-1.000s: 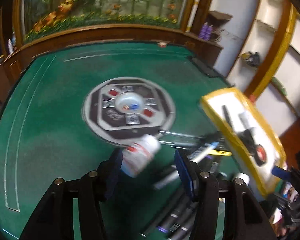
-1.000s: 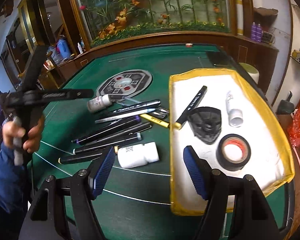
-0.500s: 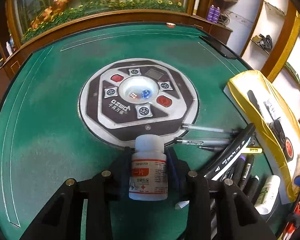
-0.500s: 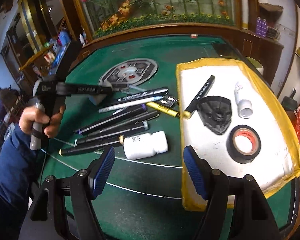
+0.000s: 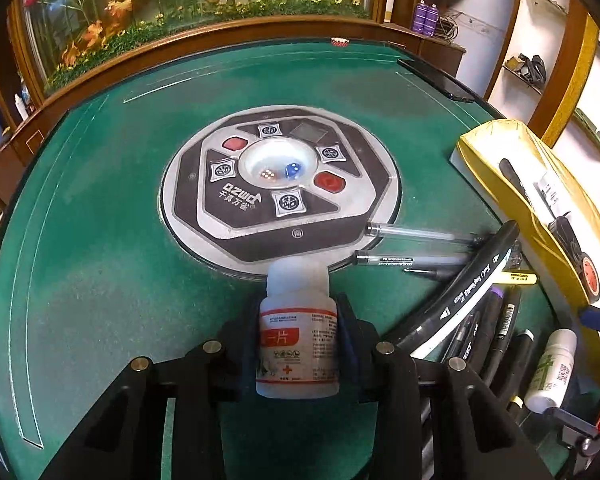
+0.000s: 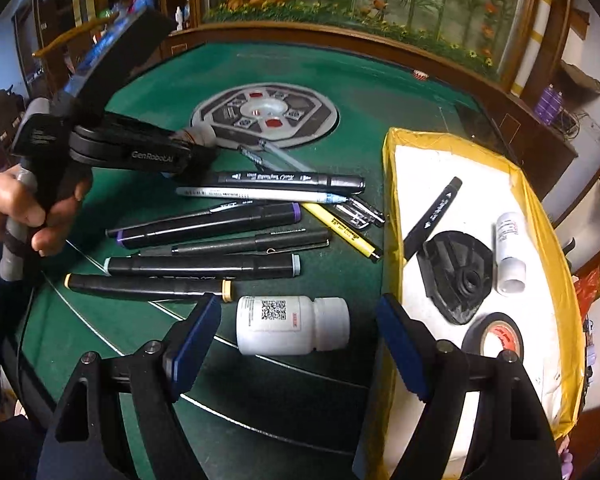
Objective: Organize rigid objects
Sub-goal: 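Grasp the white medicine bottle with the left tool, then grasp the QR-labelled white bottle with the right tool while the left carries its bottle to the tray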
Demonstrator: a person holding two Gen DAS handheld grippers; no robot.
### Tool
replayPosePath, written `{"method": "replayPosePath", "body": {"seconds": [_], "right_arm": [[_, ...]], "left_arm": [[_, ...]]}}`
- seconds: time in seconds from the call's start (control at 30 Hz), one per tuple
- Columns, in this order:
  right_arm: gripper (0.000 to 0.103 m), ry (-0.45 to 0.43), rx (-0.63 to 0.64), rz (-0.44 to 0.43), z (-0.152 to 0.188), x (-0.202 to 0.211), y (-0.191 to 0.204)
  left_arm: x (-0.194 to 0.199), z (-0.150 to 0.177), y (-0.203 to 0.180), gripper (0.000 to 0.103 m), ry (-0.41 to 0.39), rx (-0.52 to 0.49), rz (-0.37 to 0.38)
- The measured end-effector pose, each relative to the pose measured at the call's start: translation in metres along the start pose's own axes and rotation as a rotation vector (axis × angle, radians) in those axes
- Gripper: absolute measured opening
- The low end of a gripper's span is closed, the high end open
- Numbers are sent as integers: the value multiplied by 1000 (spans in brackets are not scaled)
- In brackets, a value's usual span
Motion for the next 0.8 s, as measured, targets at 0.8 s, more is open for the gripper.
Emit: {"method": "replayPosePath", "body": {"seconds": [0.8], "right_arm": [[57,-90,-46,-62,8,23,15]], "left_arm": [[23,-6,7,37,-80,54,36]]}}
Point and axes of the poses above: each gripper's, at about its wrist camera, not at the fingertips, and x roughly against the way its jaws point, y to its left, z to its underside, the point moved 4 cm from there along -x, roughly the way its jaws point, and after that the axes turned 7 degrees about z, right-handed, at the moved point
